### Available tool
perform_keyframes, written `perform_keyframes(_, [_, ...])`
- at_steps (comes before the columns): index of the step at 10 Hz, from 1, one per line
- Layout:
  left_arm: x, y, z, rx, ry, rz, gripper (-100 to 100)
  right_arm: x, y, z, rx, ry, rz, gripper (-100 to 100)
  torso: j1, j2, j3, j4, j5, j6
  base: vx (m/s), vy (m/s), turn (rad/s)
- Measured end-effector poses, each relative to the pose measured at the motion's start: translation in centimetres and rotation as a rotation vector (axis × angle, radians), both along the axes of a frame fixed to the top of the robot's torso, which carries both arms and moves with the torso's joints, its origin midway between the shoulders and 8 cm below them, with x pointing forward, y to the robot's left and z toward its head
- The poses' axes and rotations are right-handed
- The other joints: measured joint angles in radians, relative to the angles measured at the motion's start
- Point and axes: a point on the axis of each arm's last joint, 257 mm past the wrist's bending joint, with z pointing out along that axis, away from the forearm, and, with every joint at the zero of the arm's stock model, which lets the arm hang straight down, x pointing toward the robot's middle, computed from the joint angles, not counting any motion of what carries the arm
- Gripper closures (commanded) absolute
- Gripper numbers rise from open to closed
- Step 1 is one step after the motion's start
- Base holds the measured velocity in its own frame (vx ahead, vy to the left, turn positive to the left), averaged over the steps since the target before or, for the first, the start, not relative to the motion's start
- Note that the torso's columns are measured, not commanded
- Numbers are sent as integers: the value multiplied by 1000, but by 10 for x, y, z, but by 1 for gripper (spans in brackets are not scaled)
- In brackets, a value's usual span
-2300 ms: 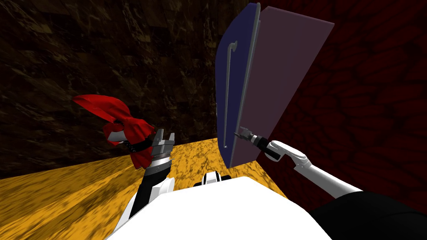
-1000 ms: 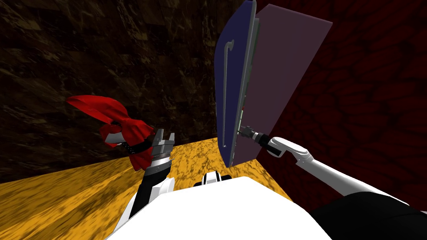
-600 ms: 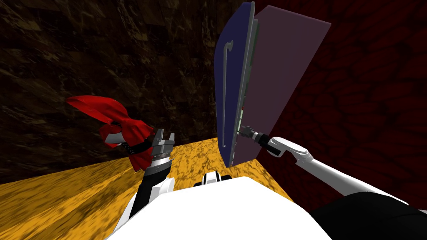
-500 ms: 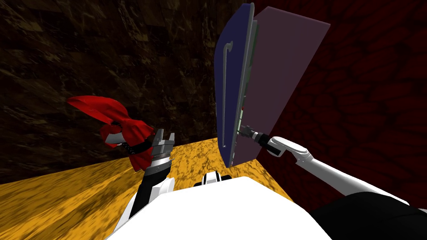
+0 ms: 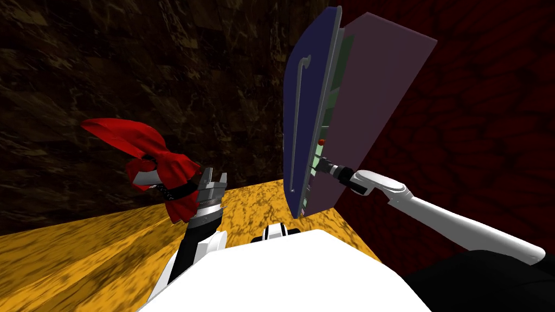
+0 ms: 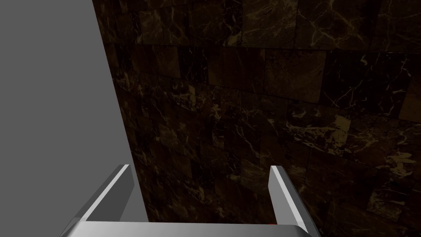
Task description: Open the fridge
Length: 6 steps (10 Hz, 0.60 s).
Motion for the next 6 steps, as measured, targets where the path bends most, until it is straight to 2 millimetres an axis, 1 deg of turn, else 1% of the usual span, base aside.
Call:
perform_keyframes(1, [0,0,0,0,0,0,0,2,-6,11,-68,-29,-12,-100,-2,0,1,-1,-2,3,-6,81,-60])
perform_keyframes(2, [0,0,0,0,0,0,0,5,-10,14,-109,-35,-12,-100,-5,0,0,2,-1,2,-2,76,-71])
perform_keyframes(3, [0,0,0,0,0,0,0,8,-16,22,-158,-52,-19,-100,-4,-1,0,2,-1,2,3,92,-113])
perform_keyframes(4, [0,0,0,0,0,0,0,12,-28,29,-221,-75,-32,-100,-2,-1,-1,2,0,2,13,67,-67])
perform_keyframes(5, [0,0,0,0,0,0,0,13,-30,35,-259,-85,-36,-100,1,-1,-1,3,2,-1,0,19,-14])
perform_keyframes(6, [0,0,0,0,0,0,0,15,-31,36,-267,-85,-37,-100,2,-1,-1,4,3,-4,-6,-10,11])
